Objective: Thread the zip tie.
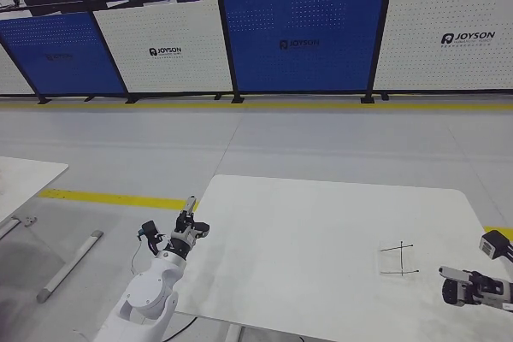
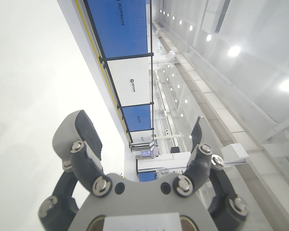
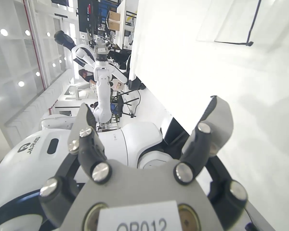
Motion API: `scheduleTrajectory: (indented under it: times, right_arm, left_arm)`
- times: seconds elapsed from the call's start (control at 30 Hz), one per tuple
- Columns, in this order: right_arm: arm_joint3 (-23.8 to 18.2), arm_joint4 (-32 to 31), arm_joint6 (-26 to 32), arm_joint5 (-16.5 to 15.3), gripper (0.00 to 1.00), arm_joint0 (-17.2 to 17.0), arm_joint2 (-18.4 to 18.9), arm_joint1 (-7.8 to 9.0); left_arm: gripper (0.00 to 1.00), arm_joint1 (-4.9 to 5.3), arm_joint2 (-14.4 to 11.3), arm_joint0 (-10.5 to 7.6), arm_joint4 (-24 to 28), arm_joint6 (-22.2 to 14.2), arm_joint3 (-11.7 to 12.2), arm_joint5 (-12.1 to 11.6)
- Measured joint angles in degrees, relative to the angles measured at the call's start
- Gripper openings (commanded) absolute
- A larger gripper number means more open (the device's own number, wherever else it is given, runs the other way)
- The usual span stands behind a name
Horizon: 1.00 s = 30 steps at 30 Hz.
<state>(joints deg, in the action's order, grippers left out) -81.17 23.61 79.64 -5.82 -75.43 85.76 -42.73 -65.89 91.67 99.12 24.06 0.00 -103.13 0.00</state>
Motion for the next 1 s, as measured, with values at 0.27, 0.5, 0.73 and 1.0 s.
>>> scheduleTrajectory:
  times: [0.27,0.5,0.73,1.0]
  right_arm:
    - [-1.5,-4.8,-0.5,3.5,1.00,2.2,0.0,0.48]
    - [-0.7,-15.6,-3.2,11.8,1.00,10.1,-7.6,-0.33]
    - [8.0,-16.4,-1.7,15.3,1.00,18.8,-17.7,-2.75]
    - [8.9,-15.4,-1.7,15.3,1.00,19.6,-18.2,-2.98]
  left_arm:
    - [1.00,0.00,0.0,0.00,0.0,0.0,0.0,0.0]
    - [1.00,0.00,0.0,0.00,0.0,0.0,0.0,0.0]
    - [1.00,0.00,0.0,0.00,0.0,0.0,0.0,0.0]
    - [1.00,0.00,0.0,0.00,0.0,0.0,0.0,0.0]
